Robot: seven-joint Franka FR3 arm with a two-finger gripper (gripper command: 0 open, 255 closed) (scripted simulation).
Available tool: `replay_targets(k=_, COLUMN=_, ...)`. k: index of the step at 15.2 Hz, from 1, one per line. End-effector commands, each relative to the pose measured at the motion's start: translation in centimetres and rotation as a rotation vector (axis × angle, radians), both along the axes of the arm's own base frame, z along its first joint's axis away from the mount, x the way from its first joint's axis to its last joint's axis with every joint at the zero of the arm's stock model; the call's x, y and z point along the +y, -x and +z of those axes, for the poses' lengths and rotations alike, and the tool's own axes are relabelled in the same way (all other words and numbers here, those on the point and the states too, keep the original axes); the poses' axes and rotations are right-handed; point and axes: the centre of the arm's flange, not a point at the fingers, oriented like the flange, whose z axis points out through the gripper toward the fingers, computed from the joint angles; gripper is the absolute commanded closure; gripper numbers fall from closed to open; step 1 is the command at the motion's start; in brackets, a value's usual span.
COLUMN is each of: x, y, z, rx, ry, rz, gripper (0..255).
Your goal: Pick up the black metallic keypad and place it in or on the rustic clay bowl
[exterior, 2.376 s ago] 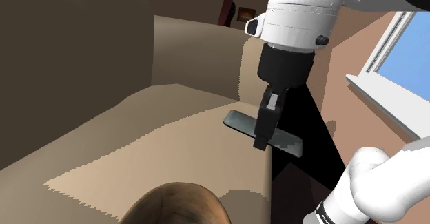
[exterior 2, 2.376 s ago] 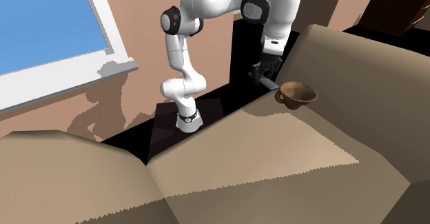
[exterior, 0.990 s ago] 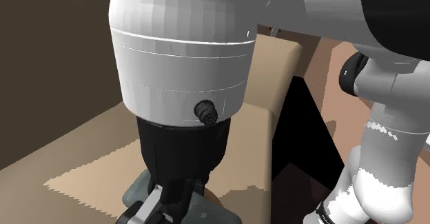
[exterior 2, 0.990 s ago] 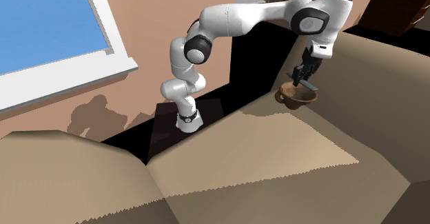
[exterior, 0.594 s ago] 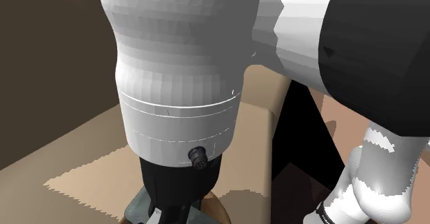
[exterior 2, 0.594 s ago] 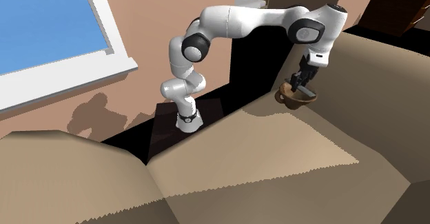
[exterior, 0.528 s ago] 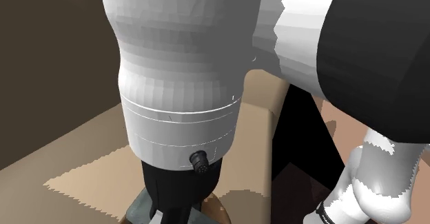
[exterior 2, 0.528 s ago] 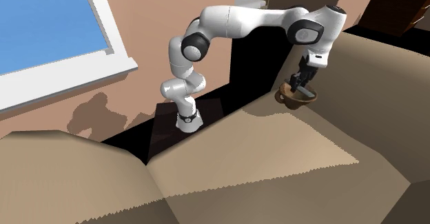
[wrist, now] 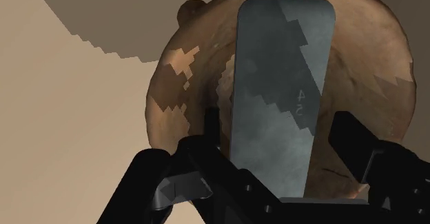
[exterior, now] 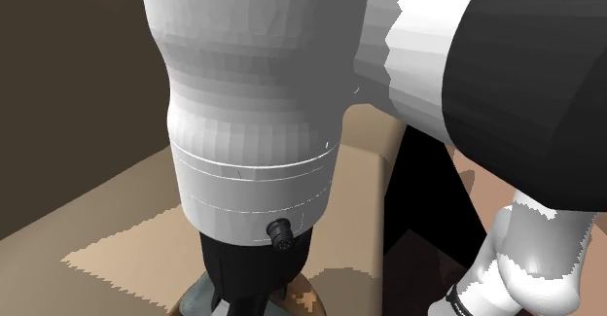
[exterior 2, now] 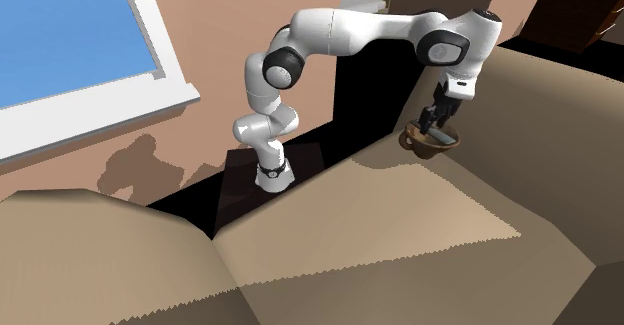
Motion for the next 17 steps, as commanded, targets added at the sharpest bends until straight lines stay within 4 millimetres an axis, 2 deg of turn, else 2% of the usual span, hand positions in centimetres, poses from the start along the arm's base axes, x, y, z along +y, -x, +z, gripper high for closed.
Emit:
replay_targets(k=1, x=0.0, y=0.0, z=0.0, rx=0.0, ry=0.0, rz=0.0, gripper=0)
replay_targets(k=5, x=0.0, y=0.0, z=0.0, rx=0.0, ry=0.0, rz=0.0, gripper=0)
replay_targets(k=9, x=0.2, y=-0.3, z=5.0, rx=0.0, ry=0.0, rz=0.0, gripper=0)
replay_targets(k=17, x=0.2, y=-0.3, z=5.0, rx=0.0, ry=0.0, rz=0.0, gripper=0)
